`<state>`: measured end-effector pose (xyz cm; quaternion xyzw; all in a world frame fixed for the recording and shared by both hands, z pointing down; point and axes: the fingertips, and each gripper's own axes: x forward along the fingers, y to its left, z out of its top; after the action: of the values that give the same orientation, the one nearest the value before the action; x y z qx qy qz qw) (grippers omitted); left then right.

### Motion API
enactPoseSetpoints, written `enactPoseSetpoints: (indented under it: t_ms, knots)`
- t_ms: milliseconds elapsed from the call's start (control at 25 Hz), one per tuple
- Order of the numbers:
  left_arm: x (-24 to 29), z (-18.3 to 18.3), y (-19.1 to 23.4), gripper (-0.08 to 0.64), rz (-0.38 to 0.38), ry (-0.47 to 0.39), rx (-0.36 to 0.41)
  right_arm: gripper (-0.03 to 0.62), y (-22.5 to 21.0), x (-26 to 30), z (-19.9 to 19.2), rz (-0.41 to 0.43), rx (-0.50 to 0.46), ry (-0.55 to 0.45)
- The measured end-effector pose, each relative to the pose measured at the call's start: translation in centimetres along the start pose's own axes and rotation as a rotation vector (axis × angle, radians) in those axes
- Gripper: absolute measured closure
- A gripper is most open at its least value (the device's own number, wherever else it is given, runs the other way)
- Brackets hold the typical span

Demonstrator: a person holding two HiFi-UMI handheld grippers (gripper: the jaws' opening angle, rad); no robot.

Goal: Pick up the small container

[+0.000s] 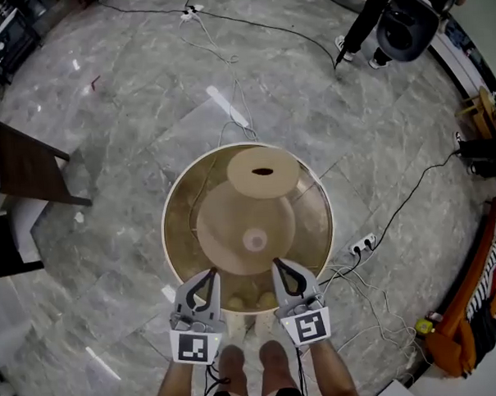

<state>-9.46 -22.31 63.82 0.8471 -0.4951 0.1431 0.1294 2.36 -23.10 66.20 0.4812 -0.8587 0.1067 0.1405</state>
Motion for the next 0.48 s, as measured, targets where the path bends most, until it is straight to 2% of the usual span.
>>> enactPoseSetpoints:
  t_ms: [240,480]
  knots:
    - [2.8,-5.2,0.9,0.543,0.014,0.045,-0.033,0.592,-0.8,3.5,-5.6,0.029,0.002,0.041]
    - [4.8,-8.5,1.6,0.543,0.024,0.057,-0.041,0.591,-1.2,6.3,-9.8,0.06,0.006,0.074]
